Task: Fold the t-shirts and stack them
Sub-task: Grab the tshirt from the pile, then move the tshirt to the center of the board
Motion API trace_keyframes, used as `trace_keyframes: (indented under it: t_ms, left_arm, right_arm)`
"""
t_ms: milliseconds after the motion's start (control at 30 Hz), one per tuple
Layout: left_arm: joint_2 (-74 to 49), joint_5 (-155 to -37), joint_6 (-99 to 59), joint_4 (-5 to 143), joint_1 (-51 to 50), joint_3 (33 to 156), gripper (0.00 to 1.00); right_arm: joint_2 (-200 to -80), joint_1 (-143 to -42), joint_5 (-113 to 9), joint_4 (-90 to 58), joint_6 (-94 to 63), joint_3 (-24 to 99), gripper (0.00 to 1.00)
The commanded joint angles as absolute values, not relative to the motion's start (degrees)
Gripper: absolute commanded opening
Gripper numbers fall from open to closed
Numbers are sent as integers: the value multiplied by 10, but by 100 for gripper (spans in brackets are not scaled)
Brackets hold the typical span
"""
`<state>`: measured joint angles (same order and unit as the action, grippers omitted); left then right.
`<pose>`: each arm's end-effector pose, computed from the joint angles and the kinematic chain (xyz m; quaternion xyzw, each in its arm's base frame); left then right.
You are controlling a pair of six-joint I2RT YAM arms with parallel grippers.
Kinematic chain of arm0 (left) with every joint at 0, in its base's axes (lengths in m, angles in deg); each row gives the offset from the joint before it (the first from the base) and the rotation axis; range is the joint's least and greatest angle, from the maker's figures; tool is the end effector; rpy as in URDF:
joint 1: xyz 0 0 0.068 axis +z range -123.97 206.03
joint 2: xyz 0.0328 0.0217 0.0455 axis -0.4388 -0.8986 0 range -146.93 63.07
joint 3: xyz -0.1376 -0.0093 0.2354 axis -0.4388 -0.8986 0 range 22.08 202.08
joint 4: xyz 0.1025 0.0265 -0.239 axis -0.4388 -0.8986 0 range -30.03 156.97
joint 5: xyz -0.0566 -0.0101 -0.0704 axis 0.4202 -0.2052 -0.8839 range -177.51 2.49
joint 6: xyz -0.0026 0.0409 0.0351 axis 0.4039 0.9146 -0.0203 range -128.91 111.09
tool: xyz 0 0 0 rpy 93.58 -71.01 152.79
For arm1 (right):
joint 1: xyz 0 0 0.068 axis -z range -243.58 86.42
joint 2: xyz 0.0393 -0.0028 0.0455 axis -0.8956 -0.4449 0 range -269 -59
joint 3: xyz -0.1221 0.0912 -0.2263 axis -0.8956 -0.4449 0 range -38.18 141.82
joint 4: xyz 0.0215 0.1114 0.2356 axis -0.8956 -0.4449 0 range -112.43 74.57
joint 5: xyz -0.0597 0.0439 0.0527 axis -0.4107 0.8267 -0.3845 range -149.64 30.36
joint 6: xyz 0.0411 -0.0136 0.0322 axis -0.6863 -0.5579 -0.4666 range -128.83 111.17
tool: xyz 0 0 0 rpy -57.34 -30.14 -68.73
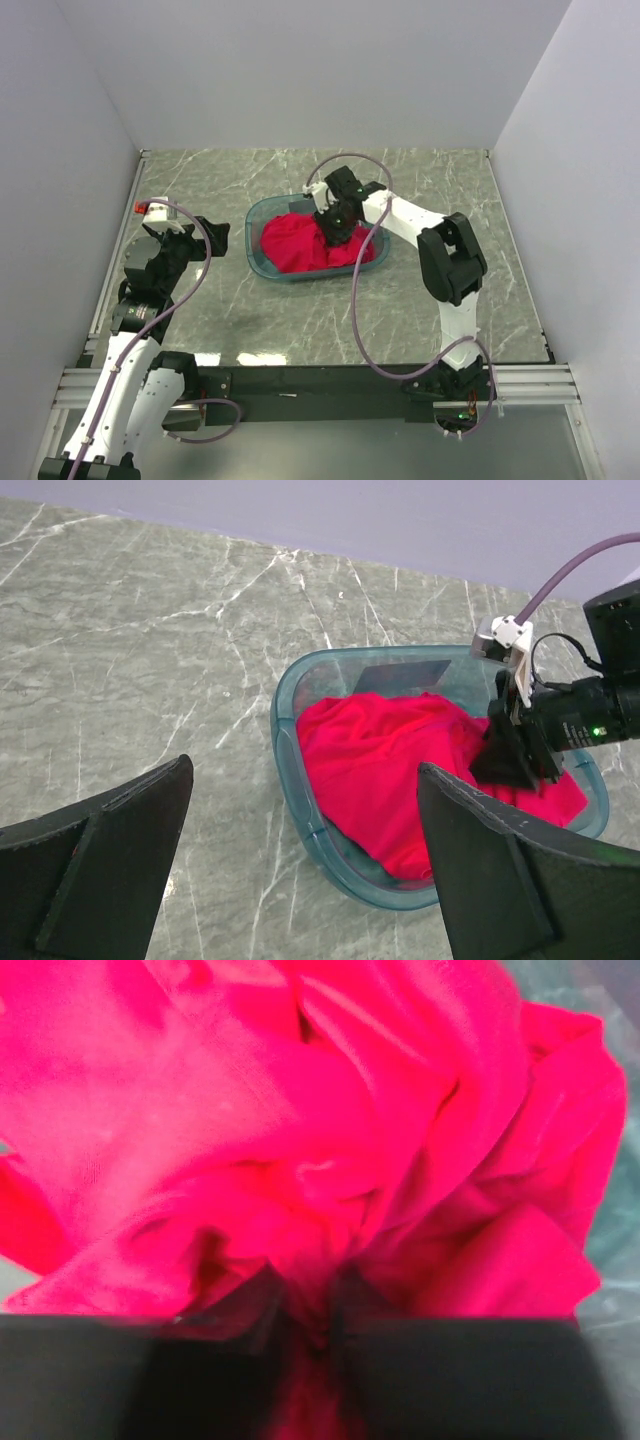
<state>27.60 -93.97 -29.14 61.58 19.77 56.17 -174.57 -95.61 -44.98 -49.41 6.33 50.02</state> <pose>0.1585 -0.0213 0.3079 -0.0537 0.7454 -0.1929 0.6358 0.3608 0.2364 0.1972 -0.4135 0.8681 0.1582 0.2246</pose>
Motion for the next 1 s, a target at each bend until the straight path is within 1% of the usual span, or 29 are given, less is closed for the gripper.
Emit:
trace_keyframes:
  t_ms: [0, 33, 67, 100, 133, 200, 233, 267, 333, 367, 533, 567, 667, 833, 967]
  left_arm:
    - [279, -948, -283, 630, 196, 579, 99]
    - [280, -947, -283, 630, 196, 579, 99]
    - [280, -943, -282, 630, 196, 579, 100]
    - [281, -942, -283, 630, 196, 579, 99]
    - [282, -938, -282, 629, 196, 579, 100]
    - [283, -934, -282, 629, 195, 578, 99]
    - [285, -933, -282, 629, 195, 578, 99]
    - [285, -932, -282, 629, 195, 578, 99]
    - [286, -930, -282, 633, 195, 575, 100]
    - [284, -931, -283, 634, 195, 574, 99]
    - [272, -938, -282, 630, 195, 578, 100]
    - [274, -940, -283, 630, 195, 579, 99]
    - [283, -940, -286, 636, 195, 573, 100]
    - [282, -939, -285, 634, 195, 574, 99]
    - [279, -940, -284, 633, 194, 575, 99]
  right_arm:
    - [-1759, -956, -430, -579, 74, 585, 10]
    - [-1762, -955, -424, -602, 89, 616, 0]
    - [-1749, -952, -421, -636, 98, 680, 0]
    - [-1736, -946, -416, -646, 104, 711, 0]
    - [-1705, -943, -415, -655, 118, 772, 0]
    - [-1670, -936, -424, -660, 129, 833, 0]
    - [-1640, -936, -459, -640, 141, 820, 0]
    - [-1576, -936, -479, -592, 145, 806, 0]
    - [-1522, -920, -509, -560, 144, 776, 0]
    - [-1475, -914, -528, -529, 139, 767, 0]
    - [-1397, -825, -545, -524, 92, 796, 0]
    - [-1369, -788, -542, -514, 87, 791, 0]
    - [-1320, -755, -567, -486, 78, 763, 0]
    - [-1306, -733, -588, -481, 66, 750, 0]
    - [-1307, -698, -544, -473, 42, 701, 0]
